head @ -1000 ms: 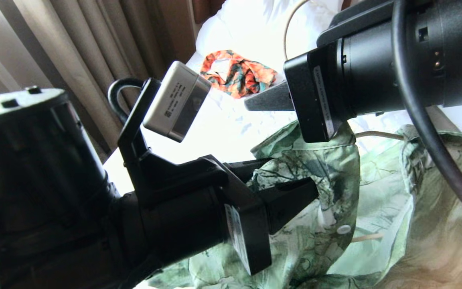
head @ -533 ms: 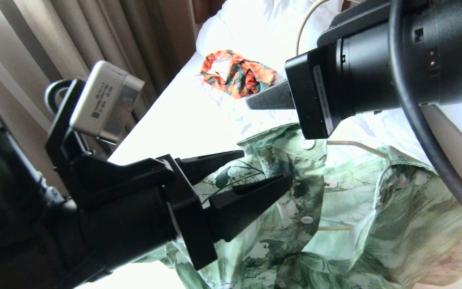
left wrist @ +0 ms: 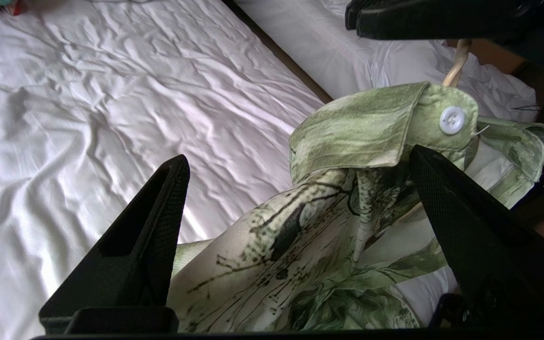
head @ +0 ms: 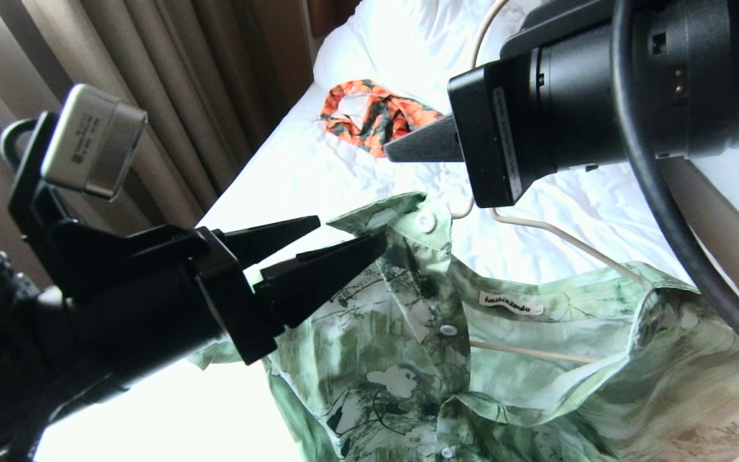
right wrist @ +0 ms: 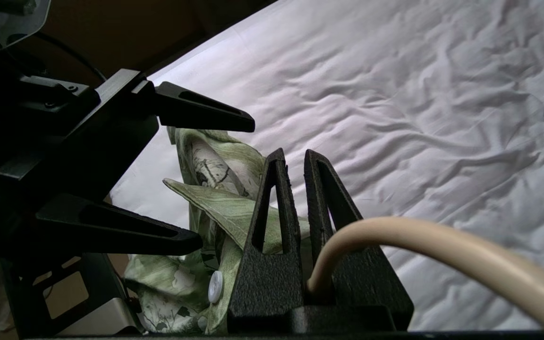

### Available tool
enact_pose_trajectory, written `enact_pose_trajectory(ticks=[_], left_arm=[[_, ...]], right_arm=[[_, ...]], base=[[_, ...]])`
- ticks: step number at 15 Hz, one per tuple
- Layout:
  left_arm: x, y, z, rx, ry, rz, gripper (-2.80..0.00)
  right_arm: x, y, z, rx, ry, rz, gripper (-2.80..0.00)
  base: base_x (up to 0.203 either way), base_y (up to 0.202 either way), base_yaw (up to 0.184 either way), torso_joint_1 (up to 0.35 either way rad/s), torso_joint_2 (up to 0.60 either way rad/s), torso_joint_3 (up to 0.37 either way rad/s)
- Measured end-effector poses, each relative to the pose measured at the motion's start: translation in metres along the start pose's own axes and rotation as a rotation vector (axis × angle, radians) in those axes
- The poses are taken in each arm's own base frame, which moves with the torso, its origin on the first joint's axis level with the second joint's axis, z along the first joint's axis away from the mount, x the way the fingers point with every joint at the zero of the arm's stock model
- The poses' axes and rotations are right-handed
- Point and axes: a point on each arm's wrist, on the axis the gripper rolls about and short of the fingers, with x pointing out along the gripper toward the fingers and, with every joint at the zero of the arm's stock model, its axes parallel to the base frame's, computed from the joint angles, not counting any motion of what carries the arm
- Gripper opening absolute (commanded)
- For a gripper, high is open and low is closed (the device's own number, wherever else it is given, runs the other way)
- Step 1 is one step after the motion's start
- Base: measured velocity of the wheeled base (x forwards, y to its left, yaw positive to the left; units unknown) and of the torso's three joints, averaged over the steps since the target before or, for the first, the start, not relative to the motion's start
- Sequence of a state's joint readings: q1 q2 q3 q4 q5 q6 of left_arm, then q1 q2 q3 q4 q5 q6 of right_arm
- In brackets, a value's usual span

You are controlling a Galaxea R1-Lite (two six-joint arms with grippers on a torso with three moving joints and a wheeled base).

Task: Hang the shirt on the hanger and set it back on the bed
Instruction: Take the clothes hanger out of the clothes

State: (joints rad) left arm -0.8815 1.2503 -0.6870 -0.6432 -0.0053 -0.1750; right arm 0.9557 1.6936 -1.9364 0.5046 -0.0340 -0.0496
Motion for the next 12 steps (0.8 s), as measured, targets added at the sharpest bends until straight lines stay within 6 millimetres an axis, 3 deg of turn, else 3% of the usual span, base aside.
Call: enact_pose_trajectory(ticks=[5, 6, 12], left_arm=[[-0.018, 0.005, 0.009, 0.003, -0.016, 0.037, 0.0], [-0.022, 0.006, 0.009, 0.001, -0.011, 0.045, -2.8], [-0.052, 0.015, 0.005, 0.004, -0.001, 0.161, -2.8]], right_arm=[[0.001, -0.001, 0.001, 0.0, -0.004, -0.005, -2.8], [0.001, -0.002, 0.001, 0.001, -0.004, -0.006, -2.8], [0.002, -0.007, 0.003, 0.008, -0.035, -0.024, -2.8]], base=[[0.0, 0.0, 0.0, 0.0, 0.0, 0.0], [0.0, 0.0, 0.0, 0.0, 0.0, 0.0], [0.0, 0.0, 0.0, 0.0, 0.0, 0.0]])
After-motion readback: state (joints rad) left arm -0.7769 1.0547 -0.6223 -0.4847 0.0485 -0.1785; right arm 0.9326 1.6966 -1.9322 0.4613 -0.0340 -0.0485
